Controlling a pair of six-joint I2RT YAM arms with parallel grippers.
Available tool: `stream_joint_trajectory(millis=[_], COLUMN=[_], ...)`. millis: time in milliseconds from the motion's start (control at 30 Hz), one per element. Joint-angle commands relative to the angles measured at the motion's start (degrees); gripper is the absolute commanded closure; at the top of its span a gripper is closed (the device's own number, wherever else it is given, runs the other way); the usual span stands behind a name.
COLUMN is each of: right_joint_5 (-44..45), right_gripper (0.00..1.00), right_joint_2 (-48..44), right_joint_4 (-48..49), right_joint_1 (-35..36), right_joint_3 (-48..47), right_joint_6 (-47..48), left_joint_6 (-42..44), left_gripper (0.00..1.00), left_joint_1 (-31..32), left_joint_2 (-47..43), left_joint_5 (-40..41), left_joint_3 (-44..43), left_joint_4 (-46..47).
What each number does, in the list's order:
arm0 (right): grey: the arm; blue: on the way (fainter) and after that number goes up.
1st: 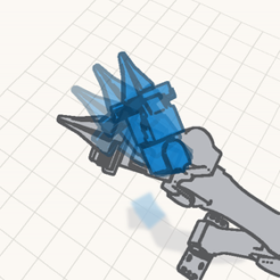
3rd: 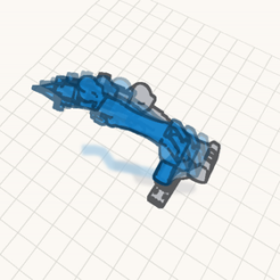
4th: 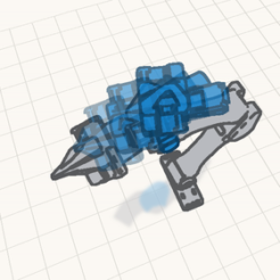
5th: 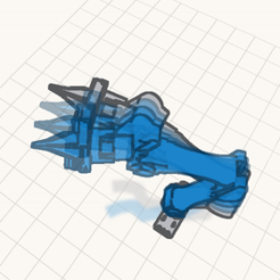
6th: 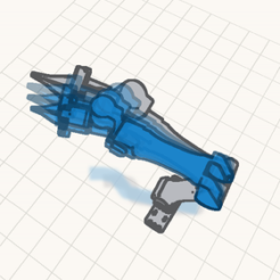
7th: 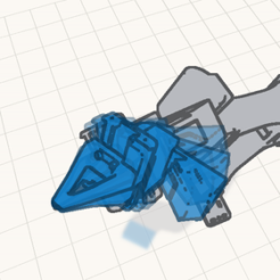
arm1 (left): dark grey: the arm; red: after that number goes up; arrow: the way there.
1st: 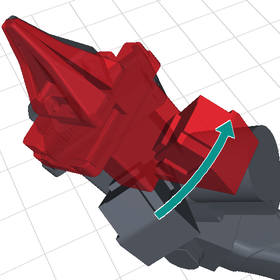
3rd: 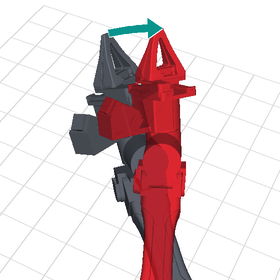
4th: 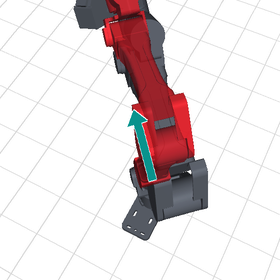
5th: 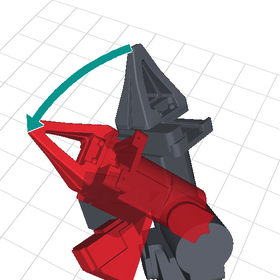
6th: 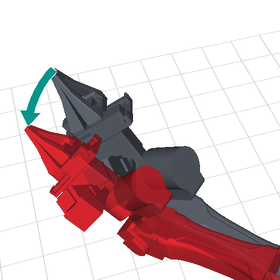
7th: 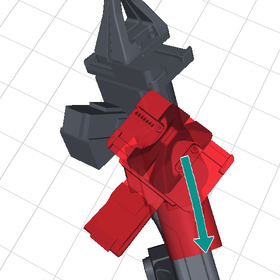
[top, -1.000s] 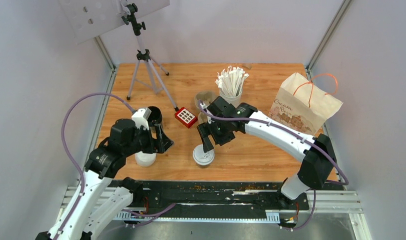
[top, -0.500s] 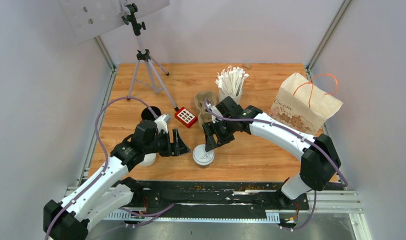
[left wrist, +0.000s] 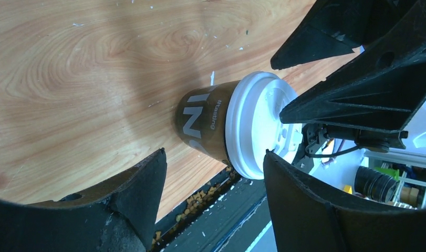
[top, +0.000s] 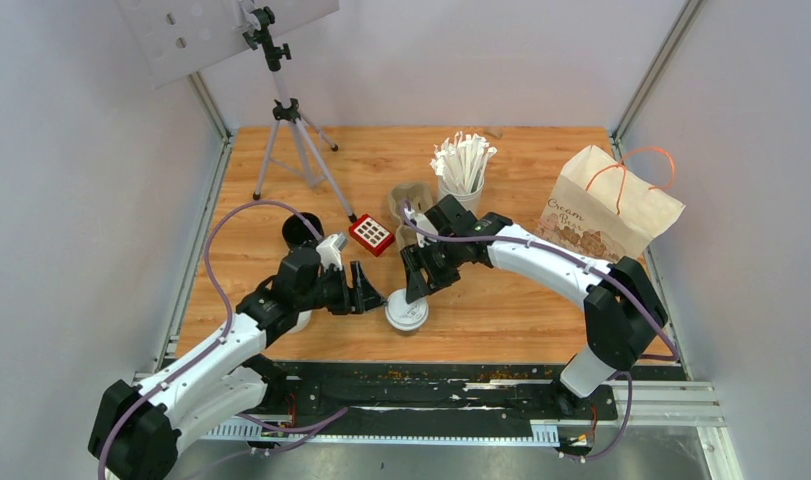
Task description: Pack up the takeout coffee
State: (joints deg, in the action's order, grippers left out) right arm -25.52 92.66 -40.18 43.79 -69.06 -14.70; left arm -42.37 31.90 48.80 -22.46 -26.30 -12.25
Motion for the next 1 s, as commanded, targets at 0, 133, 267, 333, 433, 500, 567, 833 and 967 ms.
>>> stream_joint_trajectory(millis=[0, 133, 267, 333, 433, 500, 567, 833, 967], right_joint_5=[-0.7, -0.4, -0.2, -0.2, 0.0, 0.0, -0.1, 0.4, 0.7], right_gripper=[0.40, 0.42, 0.42, 0.42, 0.42, 0.42, 0.43, 0.44, 0.45], right_joint_2=[0.2, 0.0, -0.4, -0.6, -0.8, -0.9, -1.1, -1.4, -1.9], right_joint_4=[3.7, 4.5, 5.2, 5.5, 5.9, 6.2, 6.4, 6.9, 7.8], right_joint_1=[-0.3, -0.2, -0.3, -0.3, -0.2, -0.3, -0.2, -0.2, -0.2], right_joint_3=[1.4, 2.9, 4.0, 4.4, 4.9, 5.2, 5.4, 6.4, 7.6], right_joint_6=[0.3, 0.1, -0.1, -0.1, -0.1, -0.2, -0.3, -0.2, -0.1], left_joint_6=[-1.2, -3.9, -4.6, -5.0, -6.0, -6.5, -6.7, -5.3, -4.7], left_gripper=[0.25, 0.26, 0.29, 0.29, 0.29, 0.29, 0.30, 0.45, 0.51], left_joint_1=[0.2, 0.3, 0.2, 0.2, 0.3, 0.3, 0.2, 0.3, 0.2], left_joint_2=[0.5, 1.0, 0.9, 0.8, 1.2, 1.7, 2.1, 3.4, 3.9], left_joint_5=[-1.9, -3.9, -4.0, -4.0, -4.6, -4.9, -4.8, -2.2, -0.4], left_joint_3=[1.6, 4.1, 5.6, 6.1, 6.9, 7.3, 7.5, 6.8, 6.5], left_joint_4=[7.6, 12.7, 14.3, 14.8, 16.7, 17.7, 18.1, 12.8, 9.1])
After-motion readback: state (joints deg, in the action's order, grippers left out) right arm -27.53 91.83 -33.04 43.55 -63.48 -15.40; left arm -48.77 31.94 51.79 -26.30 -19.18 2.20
